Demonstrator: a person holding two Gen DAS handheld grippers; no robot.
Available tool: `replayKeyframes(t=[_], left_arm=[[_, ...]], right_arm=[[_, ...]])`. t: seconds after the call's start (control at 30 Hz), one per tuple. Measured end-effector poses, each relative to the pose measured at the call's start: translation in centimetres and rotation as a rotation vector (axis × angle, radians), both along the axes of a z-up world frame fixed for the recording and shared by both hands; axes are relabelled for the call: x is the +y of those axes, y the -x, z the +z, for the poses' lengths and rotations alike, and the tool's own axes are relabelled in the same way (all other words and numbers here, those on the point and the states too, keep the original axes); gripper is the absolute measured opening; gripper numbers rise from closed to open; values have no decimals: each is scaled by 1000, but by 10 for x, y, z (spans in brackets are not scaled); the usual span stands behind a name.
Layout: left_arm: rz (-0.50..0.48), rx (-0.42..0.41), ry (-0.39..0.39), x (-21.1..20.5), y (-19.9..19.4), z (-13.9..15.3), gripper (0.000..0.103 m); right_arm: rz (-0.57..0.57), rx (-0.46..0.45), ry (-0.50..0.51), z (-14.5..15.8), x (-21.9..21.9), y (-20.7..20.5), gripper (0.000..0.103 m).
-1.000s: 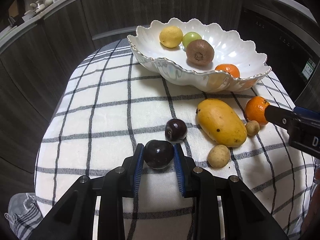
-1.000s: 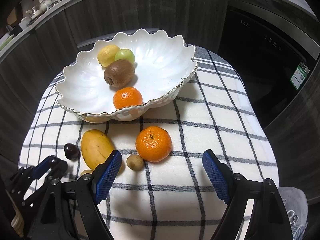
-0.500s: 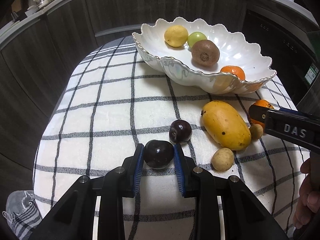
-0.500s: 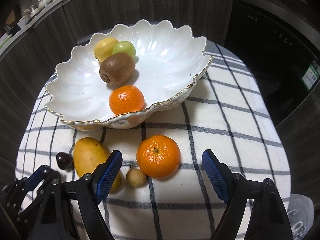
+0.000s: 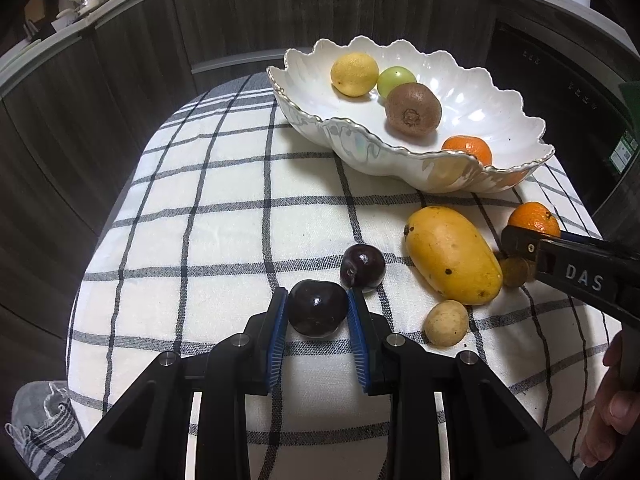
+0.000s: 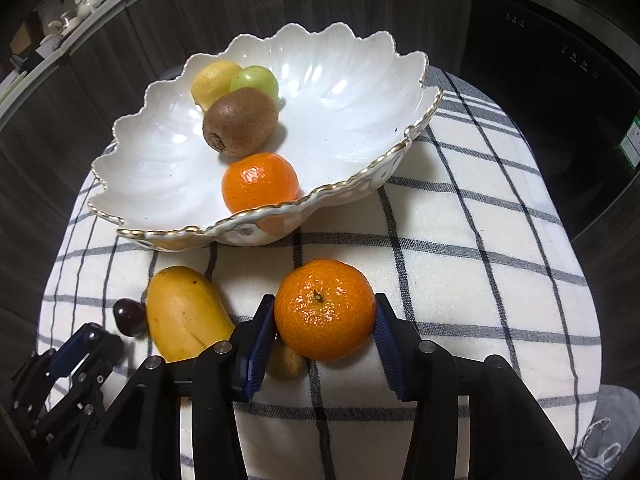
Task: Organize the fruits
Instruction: 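Close the left tool on a dark plum while the right tool grasps the mandarin, then carry the plum and mandarin over the white bowl with both tools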
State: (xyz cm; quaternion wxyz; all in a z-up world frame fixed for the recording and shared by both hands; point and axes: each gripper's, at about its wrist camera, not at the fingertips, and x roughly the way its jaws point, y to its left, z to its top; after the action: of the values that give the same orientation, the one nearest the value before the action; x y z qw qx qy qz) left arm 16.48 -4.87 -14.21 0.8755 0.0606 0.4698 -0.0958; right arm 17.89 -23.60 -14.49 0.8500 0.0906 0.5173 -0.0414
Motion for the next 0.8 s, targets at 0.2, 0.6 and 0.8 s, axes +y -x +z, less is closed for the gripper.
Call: replayKeyframes(t=[0.2, 0.6, 0.8], left_arm=[[-11, -19, 5, -1, 6, 8, 29], [-34, -76, 29, -7, 9, 36, 30], [-42, -103, 45, -11, -2, 53, 30]], right_arm=[[16, -24, 1, 16, -1, 13, 48], [33, -96, 1, 55, 1, 24, 48], [36, -141, 12, 74, -1, 21, 48]])
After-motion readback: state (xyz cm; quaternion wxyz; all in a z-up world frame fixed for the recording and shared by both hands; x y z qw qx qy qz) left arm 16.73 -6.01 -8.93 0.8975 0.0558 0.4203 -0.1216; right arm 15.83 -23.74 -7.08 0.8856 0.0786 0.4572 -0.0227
